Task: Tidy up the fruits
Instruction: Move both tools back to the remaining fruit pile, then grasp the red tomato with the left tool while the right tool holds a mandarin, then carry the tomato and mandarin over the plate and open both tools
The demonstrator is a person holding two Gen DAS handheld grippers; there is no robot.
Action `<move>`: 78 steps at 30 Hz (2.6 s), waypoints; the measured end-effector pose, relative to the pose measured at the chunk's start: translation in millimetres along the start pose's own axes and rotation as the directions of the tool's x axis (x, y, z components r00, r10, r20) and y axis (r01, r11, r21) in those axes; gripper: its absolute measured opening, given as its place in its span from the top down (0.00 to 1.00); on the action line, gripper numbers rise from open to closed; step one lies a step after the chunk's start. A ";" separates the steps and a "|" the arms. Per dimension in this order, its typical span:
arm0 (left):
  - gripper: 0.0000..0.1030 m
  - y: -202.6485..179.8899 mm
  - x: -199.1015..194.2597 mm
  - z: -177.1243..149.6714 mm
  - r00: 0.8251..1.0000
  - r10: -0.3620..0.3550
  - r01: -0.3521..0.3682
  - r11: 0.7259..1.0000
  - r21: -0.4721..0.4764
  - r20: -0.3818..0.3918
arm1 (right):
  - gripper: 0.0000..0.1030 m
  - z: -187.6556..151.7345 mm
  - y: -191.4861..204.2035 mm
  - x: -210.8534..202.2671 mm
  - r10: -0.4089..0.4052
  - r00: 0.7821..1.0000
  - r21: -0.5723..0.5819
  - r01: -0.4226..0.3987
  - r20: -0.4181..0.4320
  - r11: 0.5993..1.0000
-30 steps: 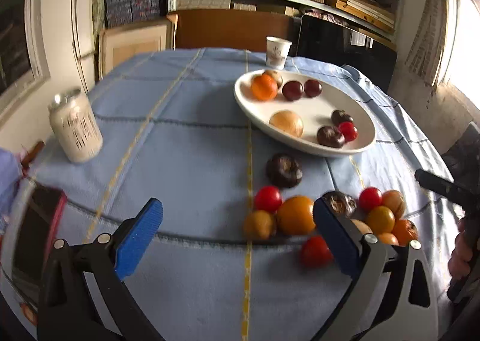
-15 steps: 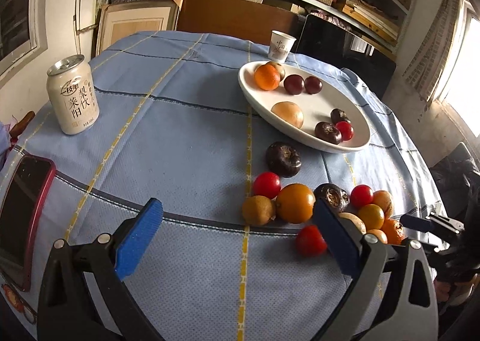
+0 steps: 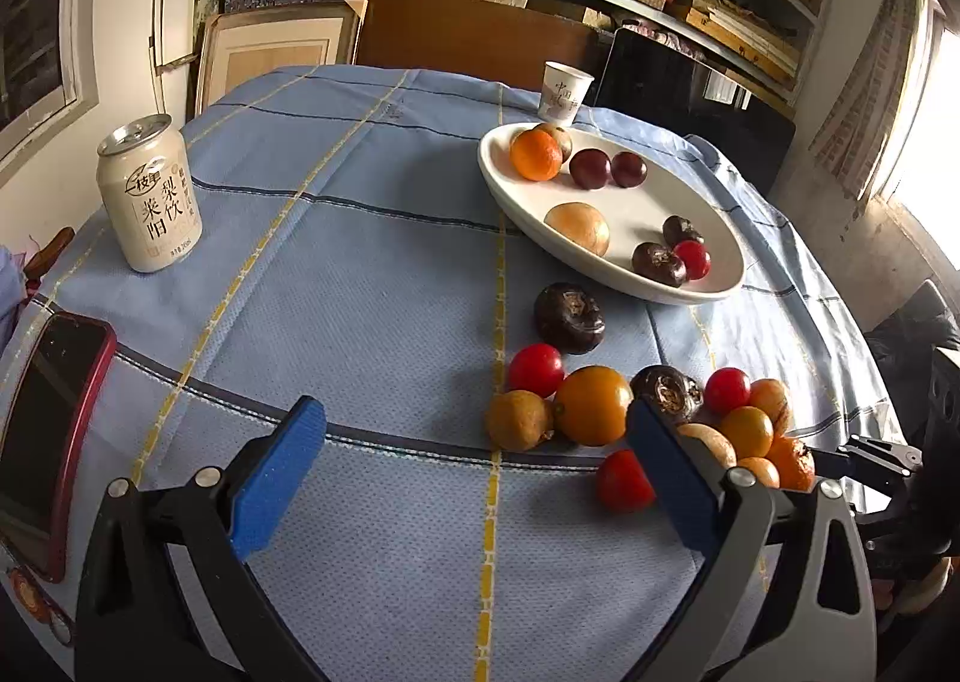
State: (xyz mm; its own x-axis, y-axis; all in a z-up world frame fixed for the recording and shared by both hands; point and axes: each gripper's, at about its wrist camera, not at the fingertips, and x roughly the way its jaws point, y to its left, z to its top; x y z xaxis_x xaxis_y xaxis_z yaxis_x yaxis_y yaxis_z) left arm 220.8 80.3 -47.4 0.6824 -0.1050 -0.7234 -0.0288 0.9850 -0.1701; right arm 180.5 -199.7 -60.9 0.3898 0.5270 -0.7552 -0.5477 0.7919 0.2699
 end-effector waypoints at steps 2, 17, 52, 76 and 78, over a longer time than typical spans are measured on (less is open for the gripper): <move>0.05 -1.5 0.3 -0.5 1.000 0.005 -0.005 1.000 0.008 0.001 | 0.52 0.5 -2.2 2.1 0.012 1.000 0.015 -0.012 -0.006 1.000; 0.37 -70.8 0.8 -28.4 0.988 -0.124 0.149 0.910 0.386 -0.090 | 0.56 5.4 -31.2 -17.3 0.070 0.992 0.173 -0.087 0.102 0.981; 0.71 -64.1 11.2 -24.9 0.981 -0.140 0.178 0.920 0.349 -0.131 | 0.56 2.8 -43.2 -21.7 0.228 0.962 0.243 -0.259 0.150 0.935; 0.71 -61.6 77.1 127.4 0.990 -0.140 0.141 0.985 0.104 -0.014 | 0.56 121.0 -70.7 19.1 -0.029 0.942 0.309 -0.081 0.335 0.948; 0.71 -62.3 86.3 131.1 0.994 -0.106 0.107 0.987 0.118 -0.016 | 0.56 127.6 -72.5 25.3 -0.057 0.943 0.301 -0.046 0.327 0.953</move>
State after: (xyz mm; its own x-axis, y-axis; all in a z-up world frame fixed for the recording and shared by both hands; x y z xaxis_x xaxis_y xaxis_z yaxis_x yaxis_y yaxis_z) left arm 377.3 27.9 -11.5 0.6700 -0.2111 -0.7117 0.1309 0.9773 -0.1666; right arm 324.6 -204.4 -23.3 0.6412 0.5525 -0.5326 -0.3171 0.8228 0.4717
